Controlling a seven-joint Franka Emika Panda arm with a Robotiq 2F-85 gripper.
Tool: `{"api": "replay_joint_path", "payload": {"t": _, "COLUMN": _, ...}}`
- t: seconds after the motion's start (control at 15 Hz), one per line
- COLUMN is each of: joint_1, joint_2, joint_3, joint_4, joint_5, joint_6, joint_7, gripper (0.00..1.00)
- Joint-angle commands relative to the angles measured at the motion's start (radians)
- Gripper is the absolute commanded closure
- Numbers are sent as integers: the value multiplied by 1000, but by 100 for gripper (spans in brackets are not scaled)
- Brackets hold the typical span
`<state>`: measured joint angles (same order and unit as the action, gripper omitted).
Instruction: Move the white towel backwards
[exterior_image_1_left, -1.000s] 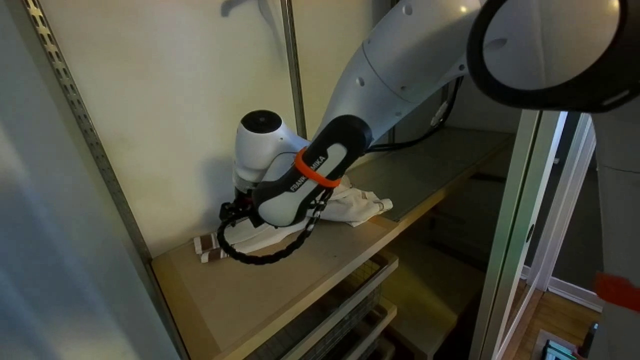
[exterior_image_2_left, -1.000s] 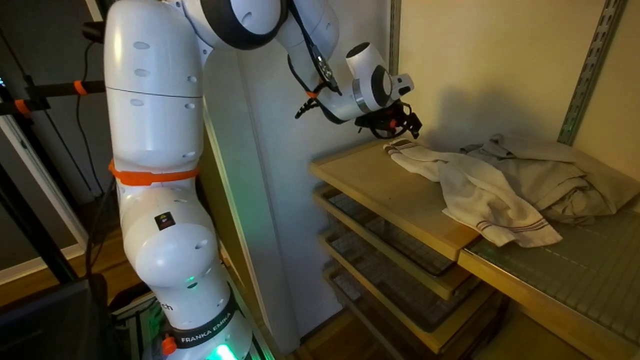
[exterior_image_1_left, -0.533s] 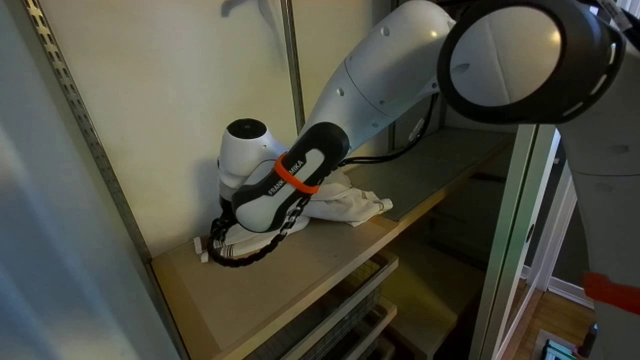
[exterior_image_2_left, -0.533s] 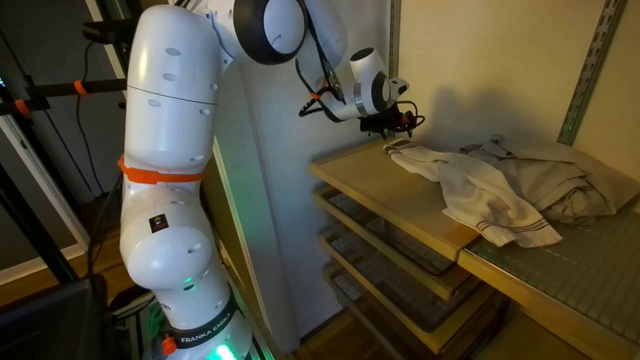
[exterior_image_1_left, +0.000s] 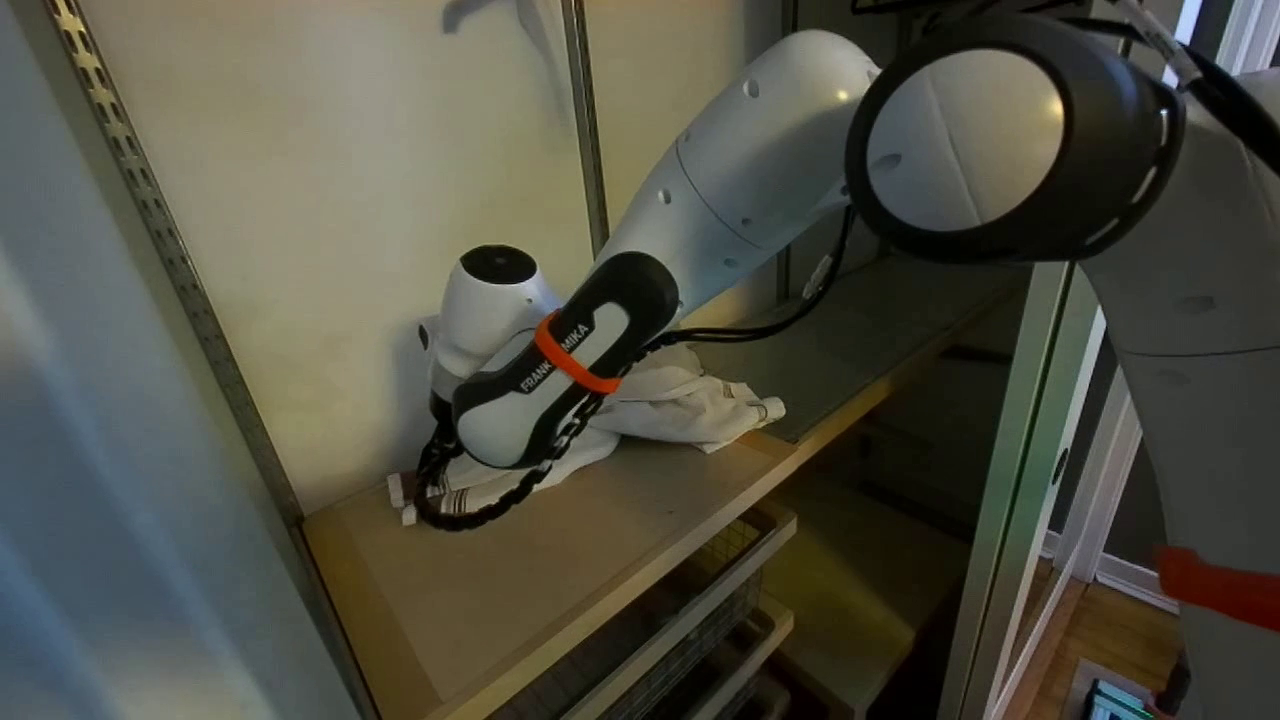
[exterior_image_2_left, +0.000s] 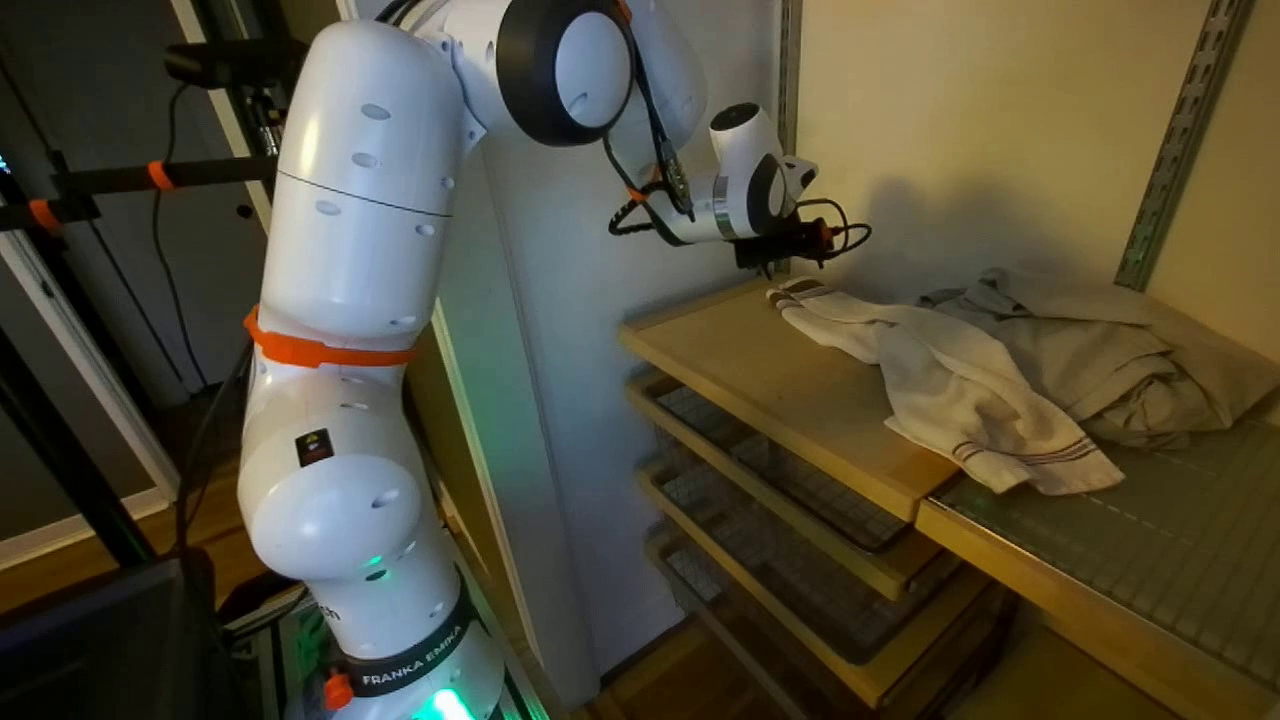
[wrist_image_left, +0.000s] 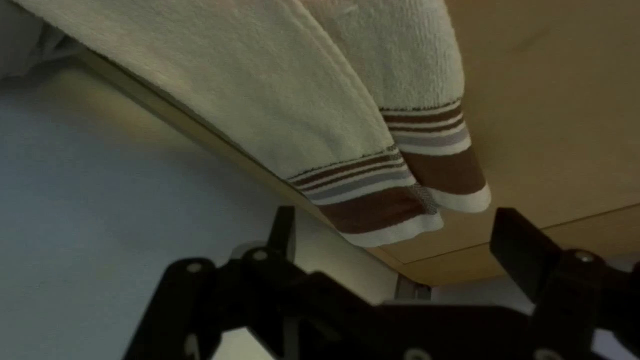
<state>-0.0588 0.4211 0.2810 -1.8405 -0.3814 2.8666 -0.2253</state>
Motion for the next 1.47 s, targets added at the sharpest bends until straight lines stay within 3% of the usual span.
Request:
{"api": "replay_joint_path", "payload": {"t": 0.0, "joint_1": 53, "joint_2": 15, "joint_3": -58, "joint_4": 11, "joint_5": 34, "joint_6": 1, "joint_7": -90, "gripper": 0}}
{"api": "replay_joint_path", "payload": {"t": 0.27, "joint_1": 22, "joint_2": 74, "joint_3": -1, "joint_4": 37, "joint_5": 77, "joint_6": -56, "joint_7": -310, "gripper": 0}}
{"api": "replay_joint_path", "payload": {"t": 0.53, "joint_1": 11, "joint_2": 122, "joint_3": 14, "joint_4": 83, "joint_5": 85, "joint_6": -49, "joint_7": -453, "gripper": 0}}
{"api": "replay_joint_path", "payload": {"t": 0.73, "joint_1": -45, "joint_2": 148, "joint_3": 77, "joint_4": 124, "joint_5": 168, "joint_6": -49, "joint_7": -574, "gripper": 0}}
{"api": "replay_joint_path", "payload": {"t": 0.87, "joint_1": -125, "joint_2": 171, "joint_3": 169, "joint_4": 153, "joint_5": 232, "joint_6": -82, "joint_7": -662, "gripper": 0}}
{"api": "replay_joint_path", "payload": {"t": 1.07, "joint_1": -181, "joint_2": 205, "joint_3": 242, "joint_4": 201, "joint_5": 378, "joint_6": -189, "joint_7": -819, "gripper": 13}}
{"api": "replay_joint_path", "payload": {"t": 1.4, "joint_1": -144, "joint_2": 233, "joint_3": 181, "joint_4": 289, "joint_5": 509, "joint_6": -363, "joint_7": -919, "gripper": 8}}
